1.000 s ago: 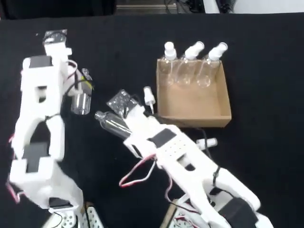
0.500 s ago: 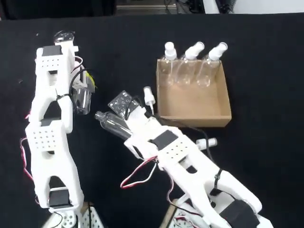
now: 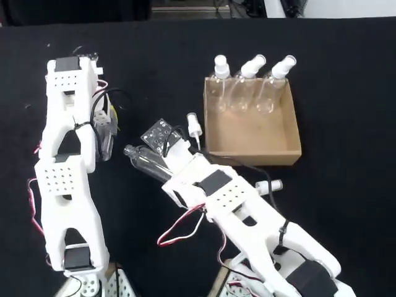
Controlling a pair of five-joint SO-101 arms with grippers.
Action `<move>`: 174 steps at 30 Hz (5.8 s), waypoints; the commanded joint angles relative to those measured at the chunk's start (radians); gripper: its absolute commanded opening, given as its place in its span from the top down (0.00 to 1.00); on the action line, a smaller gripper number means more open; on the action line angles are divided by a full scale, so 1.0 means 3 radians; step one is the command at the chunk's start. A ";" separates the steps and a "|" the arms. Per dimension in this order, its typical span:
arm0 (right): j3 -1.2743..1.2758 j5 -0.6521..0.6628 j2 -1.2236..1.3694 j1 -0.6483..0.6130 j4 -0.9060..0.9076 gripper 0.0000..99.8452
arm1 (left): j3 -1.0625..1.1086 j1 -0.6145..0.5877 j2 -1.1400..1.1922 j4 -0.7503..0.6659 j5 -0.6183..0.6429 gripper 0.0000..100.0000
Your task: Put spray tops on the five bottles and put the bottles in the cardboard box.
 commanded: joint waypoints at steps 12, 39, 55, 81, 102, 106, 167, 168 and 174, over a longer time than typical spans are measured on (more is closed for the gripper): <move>-0.0013 0.0000 -0.0146 -0.0010 -0.0077 0.63 | 0.2611 -0.0136 -0.2046 -0.0803 -0.0020 0.85; -0.0806 0.0184 -0.0003 -0.0205 0.0404 0.63 | 0.2069 -0.1041 -0.2414 -0.0077 -0.0731 0.73; -0.2432 0.0440 0.2013 -0.0481 0.0373 0.63 | 0.3189 -0.1823 -0.3191 -0.0542 -0.1202 0.73; -0.3450 0.0813 0.3035 -0.0118 0.1289 0.94 | 0.3757 -0.1961 -0.3493 -0.0736 -0.1279 0.73; -0.1399 0.0189 -0.0800 0.0557 0.2025 0.94 | 0.3828 -0.1614 -0.3514 -0.0568 -0.1258 0.73; -0.1399 0.0189 -0.1419 0.1325 0.2337 0.94 | 0.3690 -0.1460 -0.3560 -0.0281 -0.1274 0.73; -0.0396 0.1831 -0.1118 0.5687 0.1115 0.99 | 0.4774 0.2836 -0.3442 -0.2844 -0.0363 0.73; -0.0396 0.1836 -0.1061 0.5687 0.1115 0.99 | 0.4774 0.2826 -0.3442 -0.2844 -0.0363 0.73; -0.0468 0.1811 -0.0990 0.5687 0.1125 0.99 | 0.4785 0.2897 -0.3416 -0.2920 -0.0179 0.73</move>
